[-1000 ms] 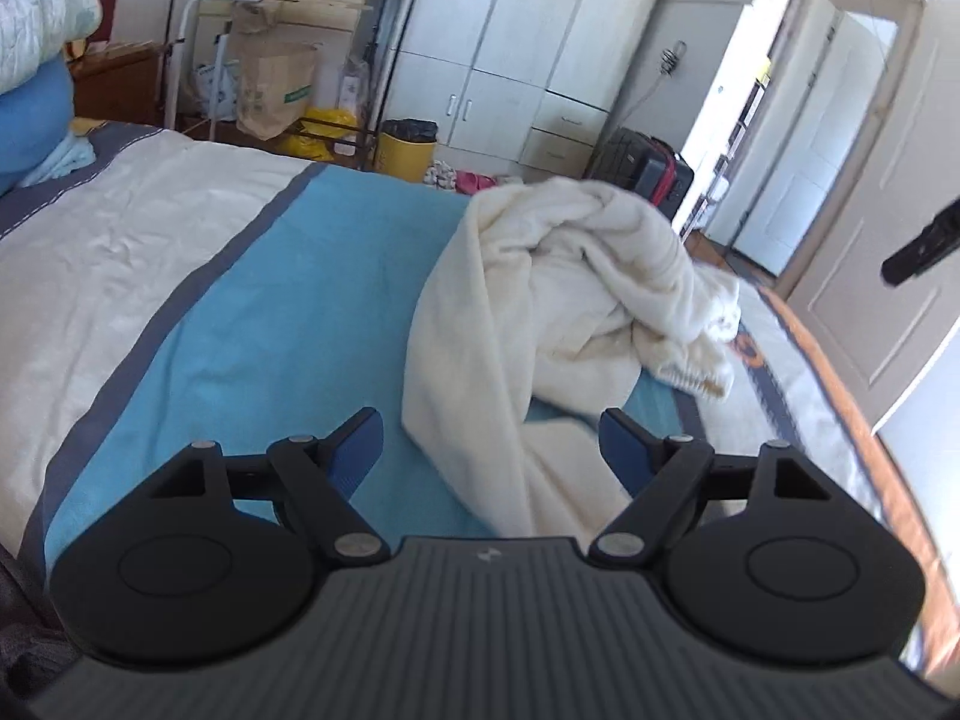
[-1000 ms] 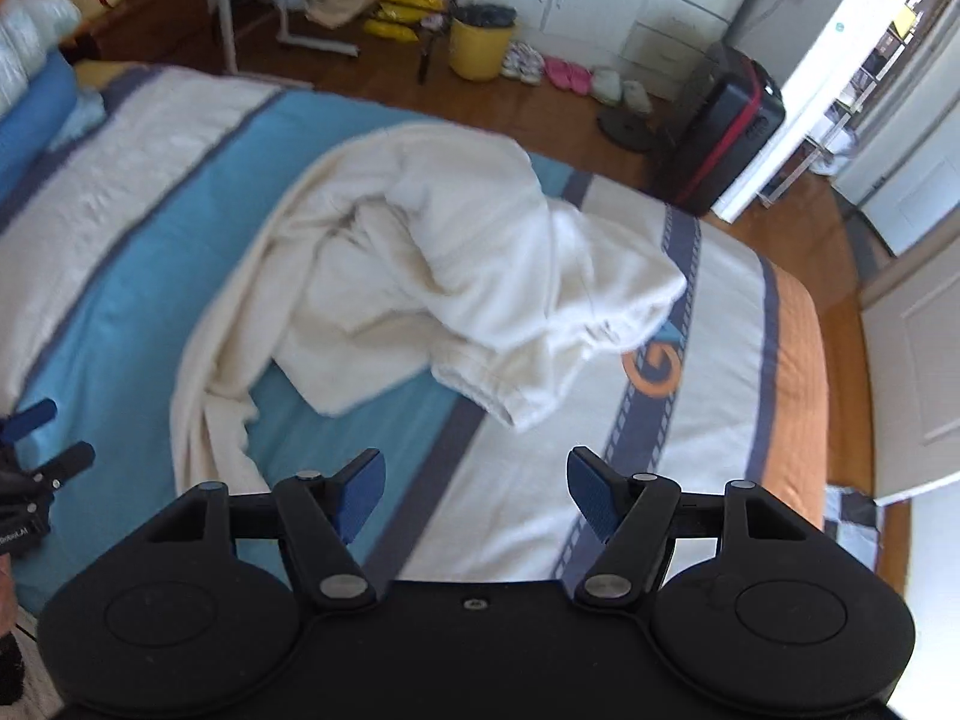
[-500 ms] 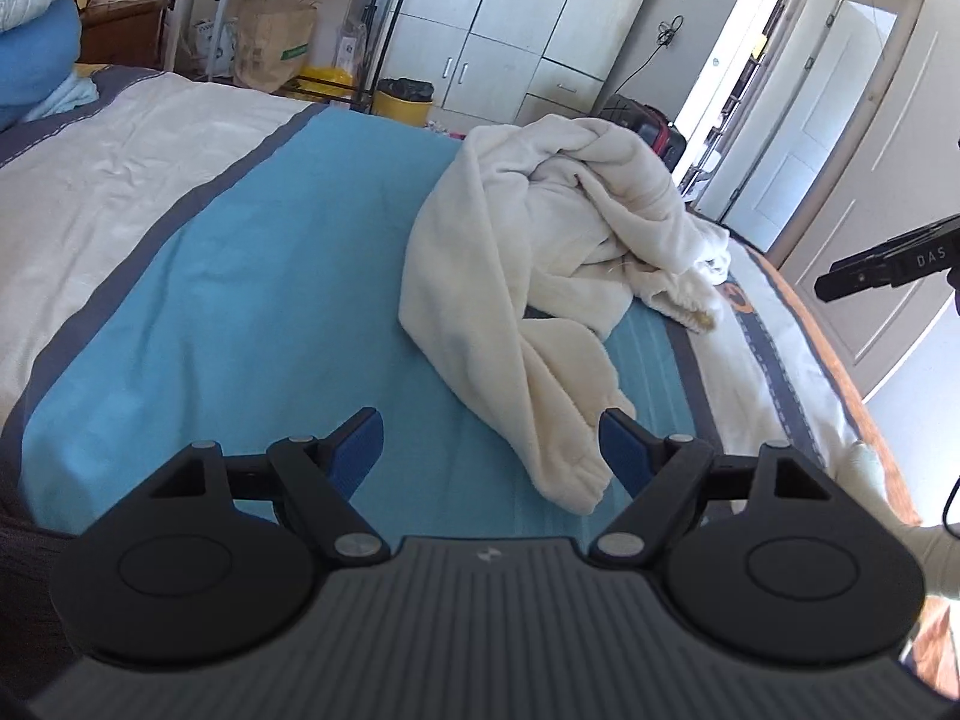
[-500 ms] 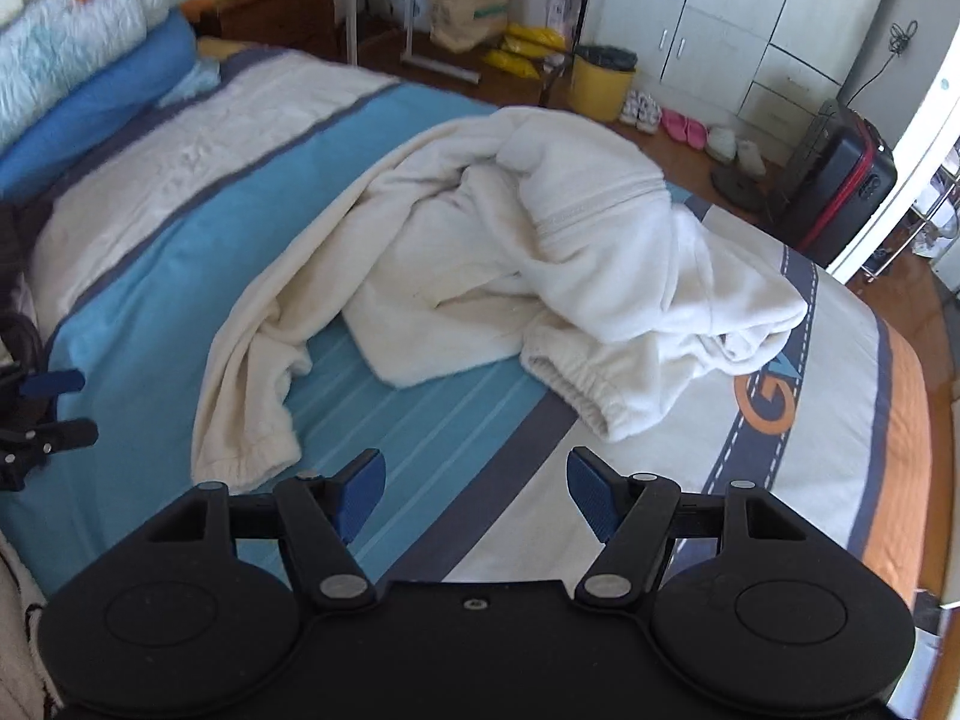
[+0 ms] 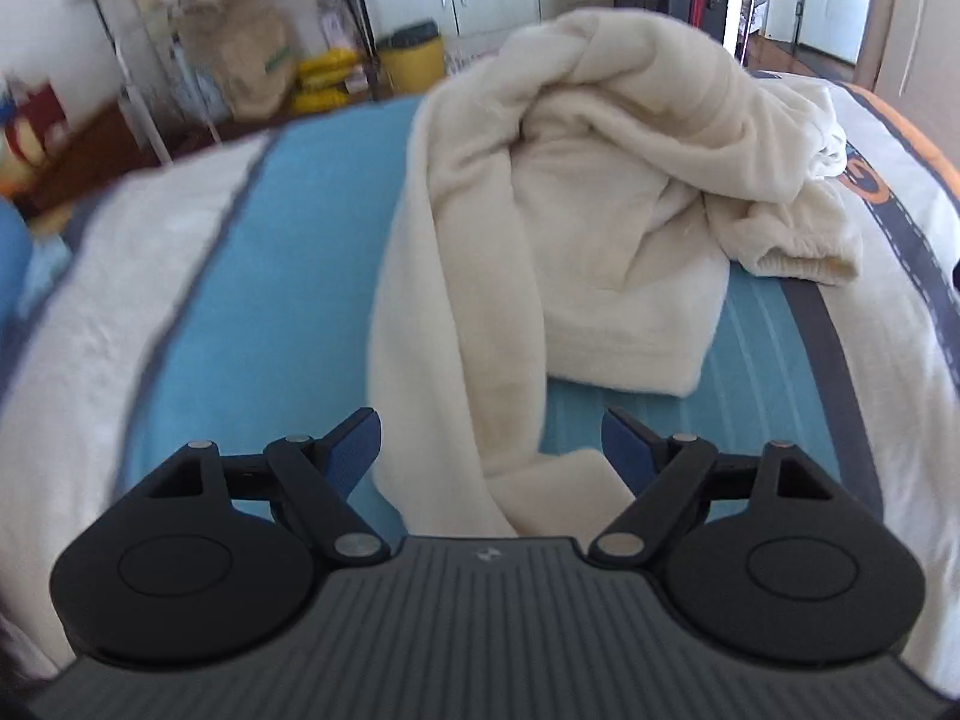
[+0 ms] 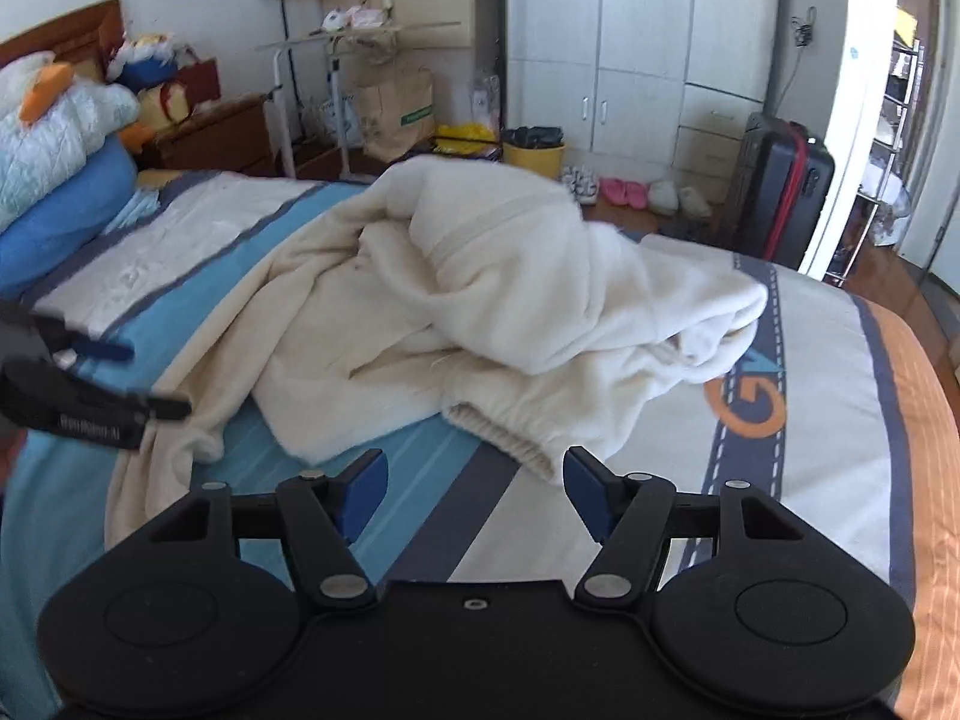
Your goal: Fold clothes
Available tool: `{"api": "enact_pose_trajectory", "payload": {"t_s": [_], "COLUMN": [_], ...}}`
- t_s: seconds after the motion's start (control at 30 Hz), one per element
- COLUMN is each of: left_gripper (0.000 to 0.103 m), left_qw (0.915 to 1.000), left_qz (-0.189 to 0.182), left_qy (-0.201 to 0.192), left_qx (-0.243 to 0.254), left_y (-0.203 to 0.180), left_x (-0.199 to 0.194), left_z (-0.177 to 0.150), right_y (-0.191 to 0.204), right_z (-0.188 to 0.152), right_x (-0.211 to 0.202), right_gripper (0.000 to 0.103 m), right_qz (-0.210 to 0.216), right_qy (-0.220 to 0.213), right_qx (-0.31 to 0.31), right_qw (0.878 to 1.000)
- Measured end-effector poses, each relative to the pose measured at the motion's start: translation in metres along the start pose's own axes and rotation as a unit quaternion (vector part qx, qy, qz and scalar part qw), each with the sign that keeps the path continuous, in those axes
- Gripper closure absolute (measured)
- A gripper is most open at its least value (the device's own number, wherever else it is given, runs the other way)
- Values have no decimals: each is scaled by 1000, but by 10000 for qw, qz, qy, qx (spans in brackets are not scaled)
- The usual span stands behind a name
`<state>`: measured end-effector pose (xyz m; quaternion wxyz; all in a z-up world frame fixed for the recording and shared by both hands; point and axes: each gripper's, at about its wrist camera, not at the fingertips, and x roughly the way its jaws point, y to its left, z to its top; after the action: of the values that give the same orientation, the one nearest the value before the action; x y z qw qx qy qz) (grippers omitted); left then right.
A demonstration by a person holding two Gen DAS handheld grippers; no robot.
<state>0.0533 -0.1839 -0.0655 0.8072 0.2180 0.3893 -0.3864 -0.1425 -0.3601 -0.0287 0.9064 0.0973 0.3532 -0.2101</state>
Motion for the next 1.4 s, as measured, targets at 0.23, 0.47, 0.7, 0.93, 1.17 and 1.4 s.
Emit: {"api": "enact_pose_trajectory", "payload": {"t_s": [0.23,0.47,0.7,0.93,1.17,1.4], "left_gripper": [22,79,88,88,89,92], "left_qw": [9853,9984,9811,9716,9674,9358], "left_qz": [-597,-253,1454,1589,1301,2863], "left_qy": [-124,-400,-1276,-1226,-1541,-2056], "left_qx": [-1599,-296,-80,-1250,-1534,-42], "left_y": [37,27,60,148,155,124], "left_x": [24,18,0,-2,-17,6], "left_z": [-25,-44,-30,-25,-31,19], "right_y": [11,60,111,189,239,209], "right_z": [-27,-16,-16,-10,-35,-48], "right_x": [26,-9,-56,-110,-76,-45], "right_gripper": [33,33,33,33,34,34], "right_qz": [-26,-58,-752,0,747,587], "right_qy": [29,392,509,299,155,582], "right_qx": [256,-523,-1126,-803,-1128,-951], "right_qw": [9997,9978,9895,9963,9907,9920]}}
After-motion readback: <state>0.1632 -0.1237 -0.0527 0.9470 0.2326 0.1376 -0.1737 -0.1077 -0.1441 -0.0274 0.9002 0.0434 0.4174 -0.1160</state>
